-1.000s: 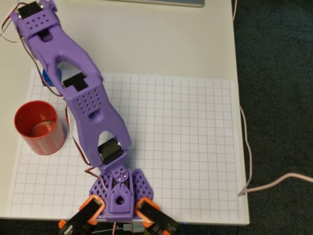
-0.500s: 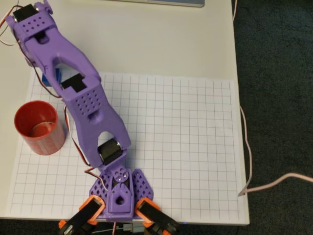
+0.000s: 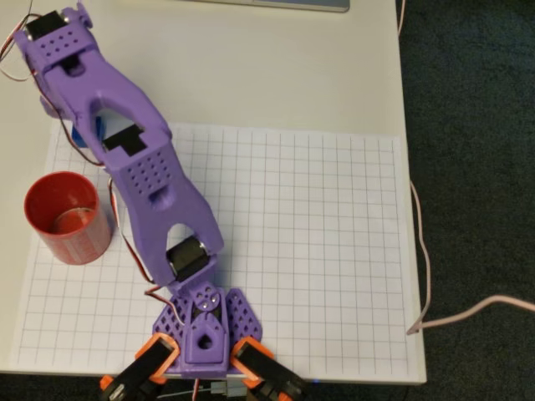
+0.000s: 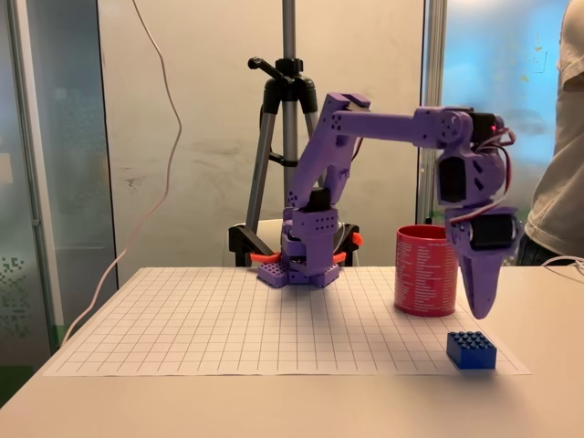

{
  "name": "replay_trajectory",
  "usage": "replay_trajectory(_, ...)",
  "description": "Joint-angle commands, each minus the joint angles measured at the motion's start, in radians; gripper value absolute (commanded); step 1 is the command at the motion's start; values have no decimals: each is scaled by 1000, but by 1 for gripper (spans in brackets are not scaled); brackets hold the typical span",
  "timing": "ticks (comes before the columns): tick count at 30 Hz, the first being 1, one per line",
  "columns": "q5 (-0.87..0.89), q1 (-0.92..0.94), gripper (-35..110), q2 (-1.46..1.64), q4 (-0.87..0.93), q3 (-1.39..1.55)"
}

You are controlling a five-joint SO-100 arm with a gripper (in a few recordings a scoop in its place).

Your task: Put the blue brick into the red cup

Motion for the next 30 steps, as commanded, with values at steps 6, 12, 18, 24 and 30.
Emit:
replay_trajectory(6, 9, -37, 0, 5, -25, -14)
replay_trajectory(12, -80, -20, 14, 14, 9, -31)
replay_trajectory(18, -84, 0, 58, 69, 54, -23)
replay_trajectory(24, -80, 11, 60, 67, 57, -2)
replay_trajectory(30, -57, 25, 60, 21, -17, 87)
